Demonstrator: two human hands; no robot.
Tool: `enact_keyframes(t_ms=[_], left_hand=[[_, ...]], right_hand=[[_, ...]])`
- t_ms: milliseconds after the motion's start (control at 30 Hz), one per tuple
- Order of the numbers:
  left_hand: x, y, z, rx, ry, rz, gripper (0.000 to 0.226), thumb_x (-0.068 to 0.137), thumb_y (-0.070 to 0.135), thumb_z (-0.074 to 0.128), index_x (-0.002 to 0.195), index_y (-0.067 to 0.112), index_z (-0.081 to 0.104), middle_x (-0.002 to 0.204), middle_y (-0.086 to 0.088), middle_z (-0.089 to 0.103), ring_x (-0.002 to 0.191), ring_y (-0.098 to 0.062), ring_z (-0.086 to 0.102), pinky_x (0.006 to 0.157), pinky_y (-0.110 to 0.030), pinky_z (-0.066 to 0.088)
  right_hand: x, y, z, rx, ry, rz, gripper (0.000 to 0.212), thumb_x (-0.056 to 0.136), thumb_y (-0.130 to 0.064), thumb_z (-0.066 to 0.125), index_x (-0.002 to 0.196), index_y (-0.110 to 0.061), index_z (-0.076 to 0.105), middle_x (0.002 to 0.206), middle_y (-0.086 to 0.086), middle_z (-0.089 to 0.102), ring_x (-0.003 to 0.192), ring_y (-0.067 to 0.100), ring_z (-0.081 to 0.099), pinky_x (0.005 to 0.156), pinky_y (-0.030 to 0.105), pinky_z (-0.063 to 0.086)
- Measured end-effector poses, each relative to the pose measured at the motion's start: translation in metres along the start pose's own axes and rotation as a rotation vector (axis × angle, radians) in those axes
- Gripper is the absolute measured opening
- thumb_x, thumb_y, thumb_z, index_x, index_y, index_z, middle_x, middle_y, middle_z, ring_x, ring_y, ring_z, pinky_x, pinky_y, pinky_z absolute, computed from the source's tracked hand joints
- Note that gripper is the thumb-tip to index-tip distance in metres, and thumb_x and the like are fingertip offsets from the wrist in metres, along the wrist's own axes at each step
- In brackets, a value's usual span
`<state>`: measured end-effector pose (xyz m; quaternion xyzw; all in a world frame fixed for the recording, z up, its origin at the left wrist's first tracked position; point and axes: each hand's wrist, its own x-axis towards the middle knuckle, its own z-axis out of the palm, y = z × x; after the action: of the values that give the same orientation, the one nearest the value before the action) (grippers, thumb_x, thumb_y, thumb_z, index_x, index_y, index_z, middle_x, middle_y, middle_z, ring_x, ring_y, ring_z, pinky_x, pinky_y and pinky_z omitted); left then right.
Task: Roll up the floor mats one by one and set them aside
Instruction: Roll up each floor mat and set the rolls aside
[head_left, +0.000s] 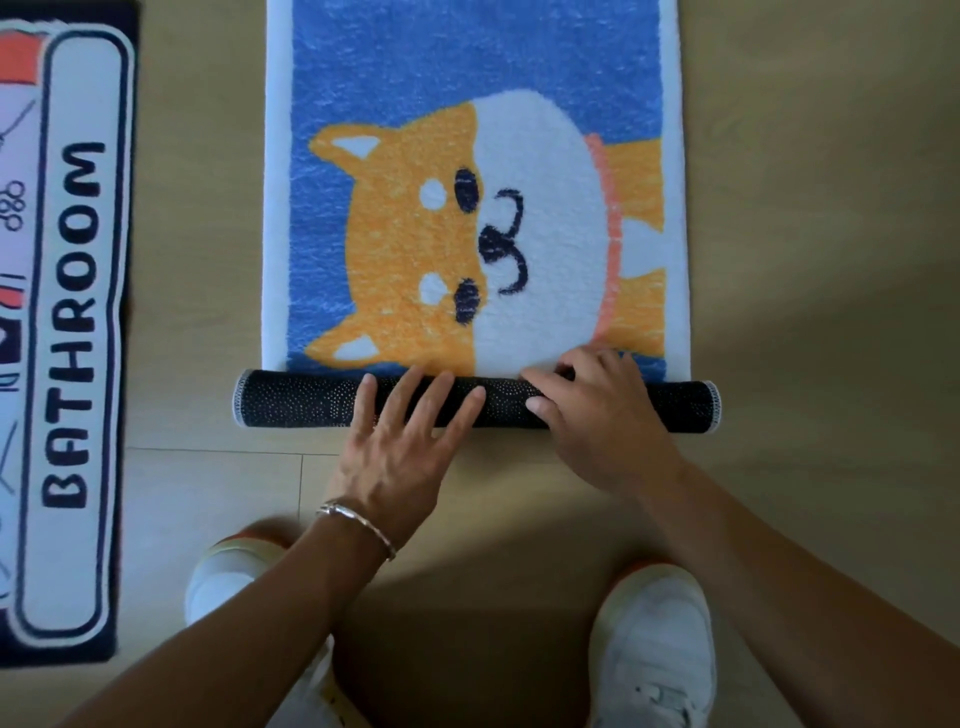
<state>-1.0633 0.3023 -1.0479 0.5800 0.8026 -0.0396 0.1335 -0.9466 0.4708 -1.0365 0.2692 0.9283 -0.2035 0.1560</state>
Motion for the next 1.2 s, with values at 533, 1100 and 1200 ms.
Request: enact_keyframes(t_ms=[533,1100,1200], left_hand=[[0.017,-0.029,-0.003,0.135,0.066,0.028,0.069,0.078,0.021,0.063,0.142,0.017,0.036,0.144,-0.016,0.041,0.131,-0.038,0.04,0.1,-0.067,0.024],[0.06,-0.047,-0.02,0.197,0.023,0.017,0.082,0.072,0.02,0.06,0.145,0.017,0.023,0.135,-0.016,0.044,0.124,-0.039,0.041,0.098,-0.069,0.025],[0.065,-0.045,-0.024,0.246,-0.057,-0.079,0.086,0.074,0.023,0.058,0.147,0.023,0.012,0.125,-0.012,0.045,0.109,-0.033,0.044,0.1,-0.061,0.027]], right_hand=[[0.021,-0.007,0.001,-0.215,-0.123,0.045,0.08,0.092,-0.066,0.027,0.151,-0.027,-0.01,0.16,0.009,-0.007,0.145,0.035,-0.01,0.115,0.052,-0.006],[0.044,-0.002,-0.018,-0.225,-0.09,-0.013,0.087,0.093,-0.042,0.053,0.15,-0.026,-0.012,0.16,0.006,-0.001,0.146,0.03,-0.006,0.116,0.051,-0.002],[0.056,-0.006,-0.026,-0.184,-0.128,0.011,0.08,0.091,-0.015,0.052,0.151,-0.027,0.0,0.156,0.007,0.011,0.144,0.029,0.008,0.116,0.05,0.007]])
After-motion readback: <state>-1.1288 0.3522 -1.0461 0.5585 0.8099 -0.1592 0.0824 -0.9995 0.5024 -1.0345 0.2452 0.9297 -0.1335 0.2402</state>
